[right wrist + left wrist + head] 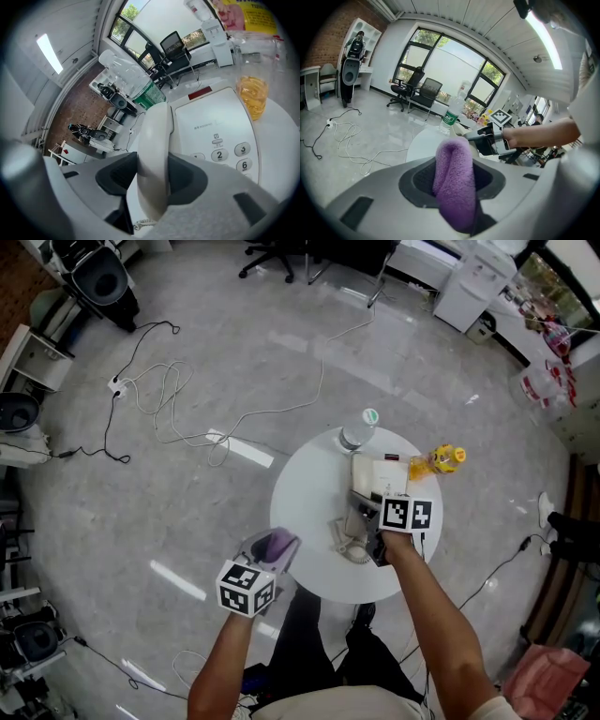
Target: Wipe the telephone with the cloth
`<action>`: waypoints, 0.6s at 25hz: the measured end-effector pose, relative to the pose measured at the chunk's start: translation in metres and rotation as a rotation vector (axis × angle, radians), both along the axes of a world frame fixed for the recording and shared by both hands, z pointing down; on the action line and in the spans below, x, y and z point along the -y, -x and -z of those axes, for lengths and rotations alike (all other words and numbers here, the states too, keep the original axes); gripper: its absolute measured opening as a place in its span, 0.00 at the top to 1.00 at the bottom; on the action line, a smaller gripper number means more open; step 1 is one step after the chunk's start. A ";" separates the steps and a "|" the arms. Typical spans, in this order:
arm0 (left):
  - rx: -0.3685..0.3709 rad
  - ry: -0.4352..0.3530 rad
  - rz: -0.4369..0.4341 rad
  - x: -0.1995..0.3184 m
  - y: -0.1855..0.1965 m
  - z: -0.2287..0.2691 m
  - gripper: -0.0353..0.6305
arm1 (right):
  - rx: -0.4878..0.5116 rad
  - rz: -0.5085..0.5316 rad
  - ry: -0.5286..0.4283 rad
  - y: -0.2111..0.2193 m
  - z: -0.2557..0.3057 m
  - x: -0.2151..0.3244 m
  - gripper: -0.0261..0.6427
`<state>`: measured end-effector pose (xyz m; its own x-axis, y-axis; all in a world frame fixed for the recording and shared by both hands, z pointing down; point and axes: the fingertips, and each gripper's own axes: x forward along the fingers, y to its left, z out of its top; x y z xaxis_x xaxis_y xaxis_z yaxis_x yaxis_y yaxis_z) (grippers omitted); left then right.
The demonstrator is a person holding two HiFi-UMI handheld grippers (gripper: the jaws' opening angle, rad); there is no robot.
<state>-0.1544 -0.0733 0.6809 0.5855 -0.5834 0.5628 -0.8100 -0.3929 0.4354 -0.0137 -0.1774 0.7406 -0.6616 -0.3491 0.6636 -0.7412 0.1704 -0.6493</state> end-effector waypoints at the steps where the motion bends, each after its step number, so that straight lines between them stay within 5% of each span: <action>1: 0.001 -0.003 0.001 0.000 0.001 0.001 0.73 | -0.001 0.004 0.002 0.001 0.000 0.000 0.69; 15: 0.006 -0.072 -0.033 0.004 -0.017 0.043 0.70 | -0.087 0.020 -0.124 -0.011 0.041 -0.010 0.60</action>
